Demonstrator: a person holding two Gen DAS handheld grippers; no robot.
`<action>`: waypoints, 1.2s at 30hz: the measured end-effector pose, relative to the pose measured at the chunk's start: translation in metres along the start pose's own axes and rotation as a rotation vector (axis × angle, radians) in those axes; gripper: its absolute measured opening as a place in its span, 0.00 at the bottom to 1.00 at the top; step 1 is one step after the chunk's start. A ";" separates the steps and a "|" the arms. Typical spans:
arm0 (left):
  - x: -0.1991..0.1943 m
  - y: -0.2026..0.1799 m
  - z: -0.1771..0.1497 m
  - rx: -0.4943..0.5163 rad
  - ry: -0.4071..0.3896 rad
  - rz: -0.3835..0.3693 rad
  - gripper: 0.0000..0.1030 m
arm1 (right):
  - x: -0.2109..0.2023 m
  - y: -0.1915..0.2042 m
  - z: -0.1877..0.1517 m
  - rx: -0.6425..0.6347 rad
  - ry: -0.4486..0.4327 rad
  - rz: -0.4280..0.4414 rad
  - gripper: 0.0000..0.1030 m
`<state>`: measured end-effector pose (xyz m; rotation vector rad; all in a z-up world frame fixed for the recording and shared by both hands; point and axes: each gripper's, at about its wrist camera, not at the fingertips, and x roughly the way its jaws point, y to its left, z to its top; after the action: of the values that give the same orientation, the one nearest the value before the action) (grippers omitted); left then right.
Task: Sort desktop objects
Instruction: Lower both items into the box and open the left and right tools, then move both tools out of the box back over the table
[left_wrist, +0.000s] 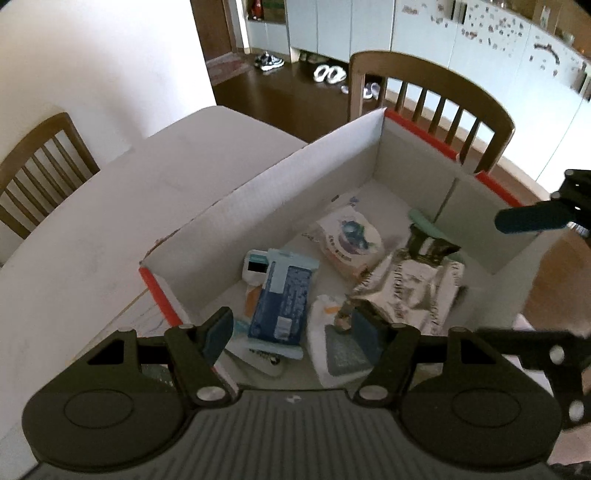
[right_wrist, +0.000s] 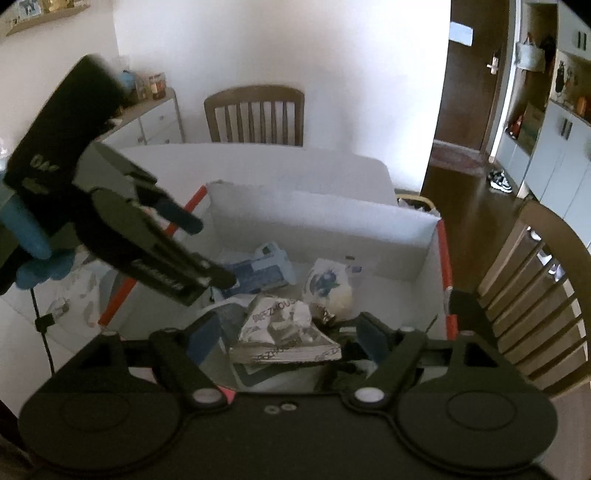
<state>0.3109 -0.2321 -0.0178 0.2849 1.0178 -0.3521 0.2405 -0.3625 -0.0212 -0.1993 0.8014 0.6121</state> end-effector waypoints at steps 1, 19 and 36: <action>-0.005 0.001 -0.003 -0.008 -0.009 -0.001 0.68 | -0.002 -0.001 0.000 0.007 -0.006 -0.001 0.79; -0.070 0.006 -0.058 -0.137 -0.125 -0.014 0.68 | -0.021 0.006 -0.001 0.077 -0.059 0.018 0.85; -0.099 0.042 -0.118 -0.209 -0.176 -0.001 0.94 | -0.031 0.061 0.001 0.060 -0.103 0.013 0.89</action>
<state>0.1899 -0.1332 0.0119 0.0630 0.8733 -0.2642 0.1887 -0.3260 0.0054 -0.1071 0.7208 0.6046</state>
